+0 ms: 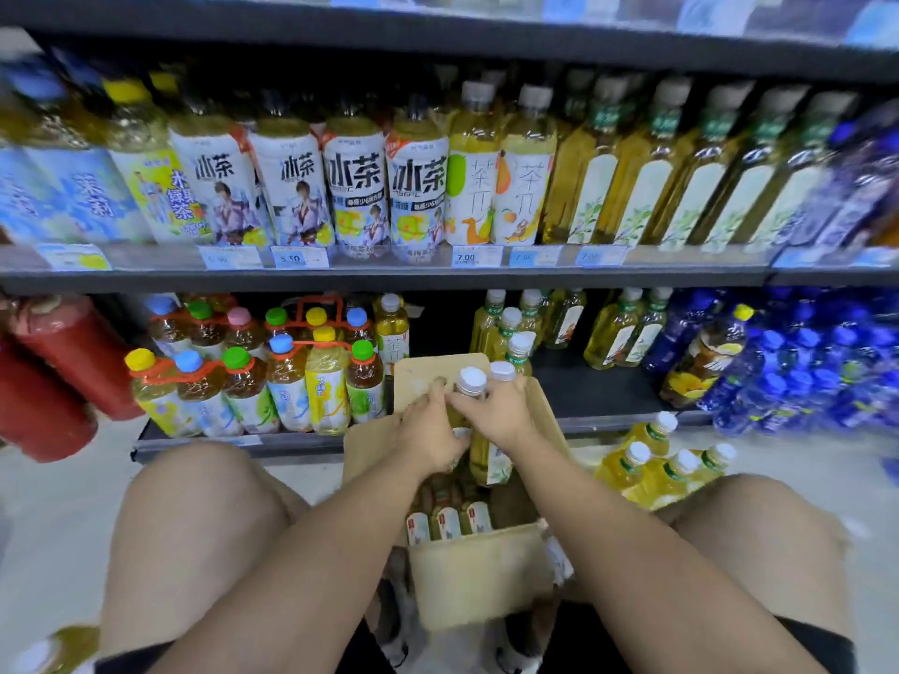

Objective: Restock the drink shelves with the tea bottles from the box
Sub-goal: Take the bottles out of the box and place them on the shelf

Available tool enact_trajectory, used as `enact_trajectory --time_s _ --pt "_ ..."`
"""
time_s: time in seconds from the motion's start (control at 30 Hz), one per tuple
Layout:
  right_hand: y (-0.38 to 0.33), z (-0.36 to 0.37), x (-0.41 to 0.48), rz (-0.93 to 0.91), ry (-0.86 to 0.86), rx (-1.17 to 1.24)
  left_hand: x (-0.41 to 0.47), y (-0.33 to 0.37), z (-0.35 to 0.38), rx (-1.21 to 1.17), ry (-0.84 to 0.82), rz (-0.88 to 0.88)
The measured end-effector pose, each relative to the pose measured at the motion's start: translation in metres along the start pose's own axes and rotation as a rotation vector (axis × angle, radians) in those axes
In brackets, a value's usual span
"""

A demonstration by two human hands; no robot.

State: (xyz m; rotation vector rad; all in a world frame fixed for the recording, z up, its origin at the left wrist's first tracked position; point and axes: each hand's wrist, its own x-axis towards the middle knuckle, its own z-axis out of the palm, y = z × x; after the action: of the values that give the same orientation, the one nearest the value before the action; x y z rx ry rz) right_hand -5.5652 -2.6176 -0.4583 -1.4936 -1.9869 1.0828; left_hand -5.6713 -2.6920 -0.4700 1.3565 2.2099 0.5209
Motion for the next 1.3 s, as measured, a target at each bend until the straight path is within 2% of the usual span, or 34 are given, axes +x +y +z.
enact_trajectory --time_s 0.07,0.2,0.37,0.43,0.53,0.77,0.97,1.17,1.3 --pt "-0.035 -0.031 -0.008 -0.040 0.036 0.054 -0.007 0.022 -0.023 -0.117 0.086 0.057" --pt "-0.099 -0.090 -0.015 -0.220 0.094 0.084 -0.019 0.071 -0.078 -0.153 0.247 0.187" --pt "-0.198 -0.188 -0.043 -0.417 0.035 -0.007 -0.031 0.136 -0.167 -0.224 0.447 0.286" --pt "-0.234 -0.223 -0.044 -0.539 0.057 -0.093 -0.033 0.163 -0.208 -0.262 0.530 0.343" --pt "-0.279 -0.270 -0.044 -0.621 0.100 -0.197 -0.033 0.201 -0.273 -0.326 0.620 0.421" --pt "-0.359 -0.333 -0.032 -0.855 0.396 -0.118 -0.017 0.272 -0.384 -0.364 0.797 0.608" --pt "-0.396 -0.348 0.016 -0.934 0.538 -0.028 0.027 0.286 -0.421 -0.304 0.774 0.610" --pt "-0.398 -0.331 0.080 -0.920 0.524 -0.017 0.079 0.289 -0.423 -0.257 0.692 0.573" --pt "-0.394 -0.313 0.121 -0.863 0.499 -0.099 0.111 0.283 -0.418 -0.241 0.642 0.481"
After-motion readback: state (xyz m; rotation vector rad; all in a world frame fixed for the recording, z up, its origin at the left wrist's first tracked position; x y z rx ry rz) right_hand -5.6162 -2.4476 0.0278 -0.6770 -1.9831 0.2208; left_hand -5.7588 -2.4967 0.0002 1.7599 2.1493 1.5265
